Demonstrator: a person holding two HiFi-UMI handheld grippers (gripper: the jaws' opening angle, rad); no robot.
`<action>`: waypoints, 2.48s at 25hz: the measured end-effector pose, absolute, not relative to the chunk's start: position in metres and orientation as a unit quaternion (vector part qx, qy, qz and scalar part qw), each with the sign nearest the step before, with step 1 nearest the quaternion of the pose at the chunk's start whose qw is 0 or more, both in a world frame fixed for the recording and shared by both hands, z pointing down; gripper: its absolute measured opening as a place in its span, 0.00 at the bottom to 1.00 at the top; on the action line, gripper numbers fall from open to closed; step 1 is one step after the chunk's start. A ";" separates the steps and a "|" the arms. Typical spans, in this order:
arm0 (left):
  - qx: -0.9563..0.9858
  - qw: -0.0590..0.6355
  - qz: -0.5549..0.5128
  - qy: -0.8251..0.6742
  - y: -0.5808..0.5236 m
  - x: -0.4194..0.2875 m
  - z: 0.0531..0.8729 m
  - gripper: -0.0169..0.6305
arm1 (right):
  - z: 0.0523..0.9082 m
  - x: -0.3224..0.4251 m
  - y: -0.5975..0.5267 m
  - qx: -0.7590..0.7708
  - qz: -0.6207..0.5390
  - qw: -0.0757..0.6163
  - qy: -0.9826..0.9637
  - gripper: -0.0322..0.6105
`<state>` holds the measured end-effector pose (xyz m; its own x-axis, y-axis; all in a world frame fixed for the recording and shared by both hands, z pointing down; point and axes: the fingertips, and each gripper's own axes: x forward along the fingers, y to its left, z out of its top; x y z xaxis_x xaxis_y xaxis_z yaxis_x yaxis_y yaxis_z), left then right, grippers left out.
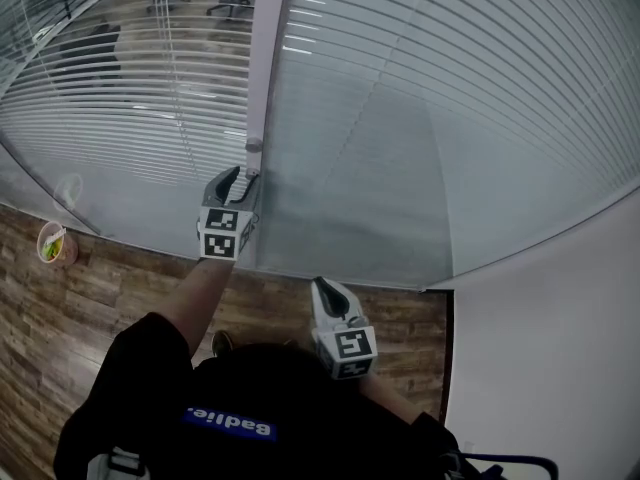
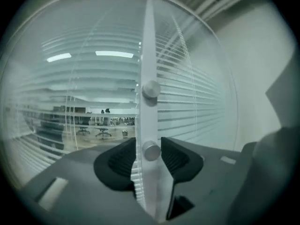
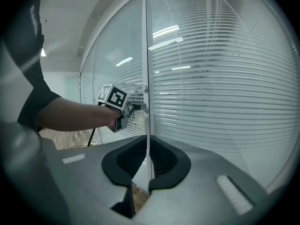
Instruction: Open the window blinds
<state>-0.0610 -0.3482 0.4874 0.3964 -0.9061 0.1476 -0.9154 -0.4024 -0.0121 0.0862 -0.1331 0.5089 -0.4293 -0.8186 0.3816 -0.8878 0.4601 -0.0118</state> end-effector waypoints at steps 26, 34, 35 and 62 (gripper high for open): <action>0.803 0.303 -0.134 -0.496 -0.358 -0.065 0.505 0.21 | 0.512 0.099 -0.133 0.519 0.112 0.154 -0.833 0.05; 0.747 0.428 -0.258 -0.439 -0.359 -0.067 0.509 0.21 | 0.511 0.095 -0.132 0.514 0.126 0.151 -0.835 0.05; 0.745 0.431 -0.262 -0.436 -0.359 -0.068 0.509 0.21 | 0.512 0.095 -0.133 0.514 0.125 0.151 -0.835 0.05; 0.689 0.507 -0.376 -0.357 -0.360 -0.070 0.514 0.23 | 0.511 0.088 -0.132 0.500 0.117 0.158 -0.843 0.06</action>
<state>-0.0705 -0.3602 0.5138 0.4623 -0.8729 -0.1557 -0.1110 -0.2312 0.9665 0.0883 -0.1324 0.5107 -0.4498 -0.8062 0.3845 -0.8805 0.4724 -0.0395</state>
